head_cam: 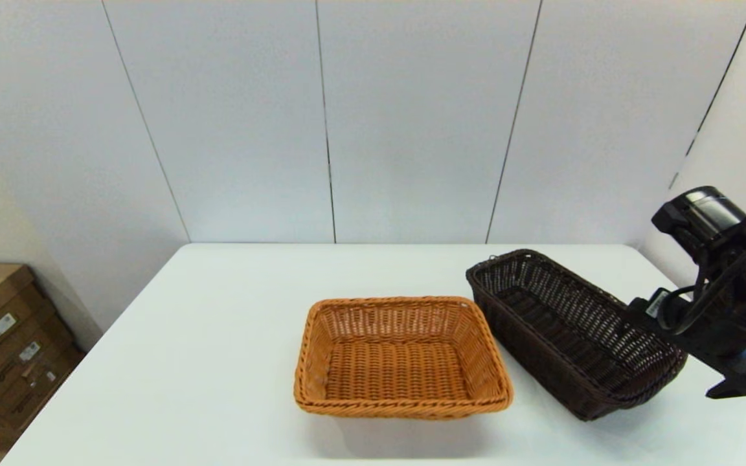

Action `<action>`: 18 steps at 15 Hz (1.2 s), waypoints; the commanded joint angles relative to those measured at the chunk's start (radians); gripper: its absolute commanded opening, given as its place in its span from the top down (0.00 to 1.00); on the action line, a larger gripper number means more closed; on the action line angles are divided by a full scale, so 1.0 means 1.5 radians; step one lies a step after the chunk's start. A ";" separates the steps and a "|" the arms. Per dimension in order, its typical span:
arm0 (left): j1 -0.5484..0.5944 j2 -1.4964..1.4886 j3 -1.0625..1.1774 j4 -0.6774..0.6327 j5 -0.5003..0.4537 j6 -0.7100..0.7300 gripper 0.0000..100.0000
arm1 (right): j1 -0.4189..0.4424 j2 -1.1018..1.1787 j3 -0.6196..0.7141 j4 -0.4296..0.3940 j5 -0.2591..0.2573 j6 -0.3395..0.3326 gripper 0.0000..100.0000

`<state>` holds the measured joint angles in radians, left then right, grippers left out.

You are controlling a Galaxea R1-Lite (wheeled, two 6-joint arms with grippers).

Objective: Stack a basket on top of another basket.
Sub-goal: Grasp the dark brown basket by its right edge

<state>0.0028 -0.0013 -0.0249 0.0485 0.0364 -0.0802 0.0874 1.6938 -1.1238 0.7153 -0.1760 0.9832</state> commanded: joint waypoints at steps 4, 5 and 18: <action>0.000 0.000 0.000 0.000 0.000 0.000 0.00 | -0.033 0.098 0.002 -0.003 0.007 0.029 0.00; 0.000 0.000 0.000 -0.001 0.000 0.000 0.00 | -0.033 0.112 0.002 -0.010 0.014 0.029 0.00; 0.000 0.000 0.000 -0.001 0.000 -0.002 0.00 | -0.074 0.166 0.030 -0.097 0.113 0.043 0.00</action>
<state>0.0028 -0.0013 -0.0245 0.0470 0.0364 -0.0817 -0.0149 1.9421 -1.0847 0.5681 -0.0066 1.0423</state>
